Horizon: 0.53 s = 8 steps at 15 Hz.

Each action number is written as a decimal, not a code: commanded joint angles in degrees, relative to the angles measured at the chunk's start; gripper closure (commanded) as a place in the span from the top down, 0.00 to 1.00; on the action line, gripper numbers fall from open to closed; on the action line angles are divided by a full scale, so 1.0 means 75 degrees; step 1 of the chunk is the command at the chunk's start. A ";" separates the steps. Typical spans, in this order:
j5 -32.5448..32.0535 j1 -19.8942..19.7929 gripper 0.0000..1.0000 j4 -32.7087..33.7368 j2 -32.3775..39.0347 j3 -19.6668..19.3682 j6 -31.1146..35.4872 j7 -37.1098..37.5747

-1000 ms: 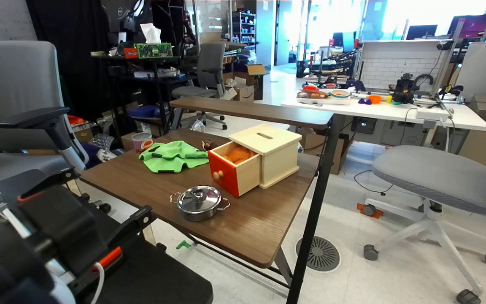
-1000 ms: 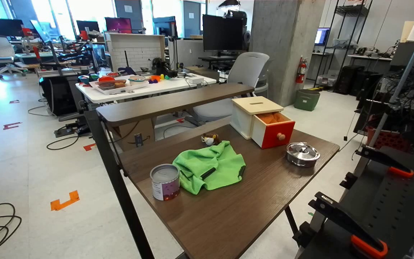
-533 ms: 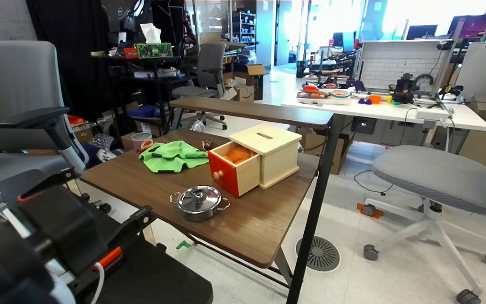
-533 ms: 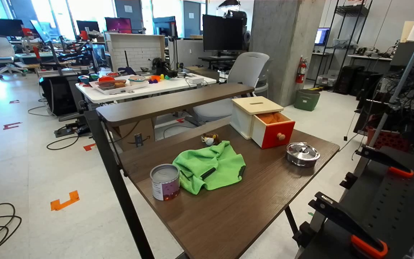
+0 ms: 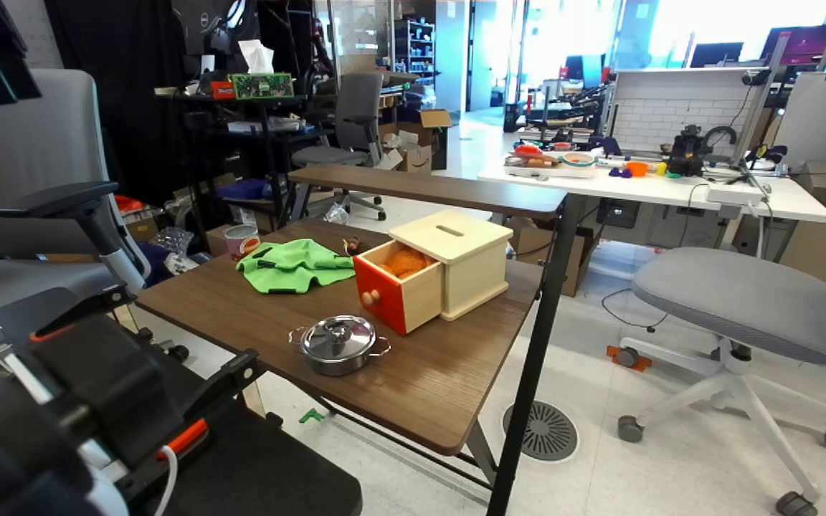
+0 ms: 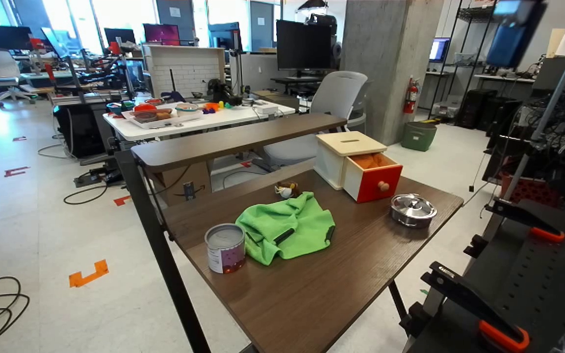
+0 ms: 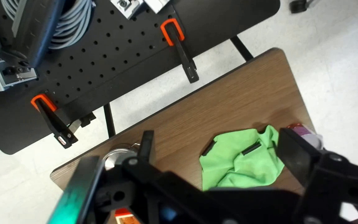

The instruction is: Close the drawer then put the pot of the lid on the table

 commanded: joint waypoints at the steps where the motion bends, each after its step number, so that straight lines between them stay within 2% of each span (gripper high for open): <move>1: -0.0894 -0.0726 1.00 0.0306 0.1323 -0.0030 0.1090 0.0759; 3: -0.1592 -0.1104 1.00 0.0414 0.1970 -0.0152 0.1432 0.0981; 8: -0.3325 -0.1612 1.00 0.0825 0.3477 -0.0933 0.2018 0.0858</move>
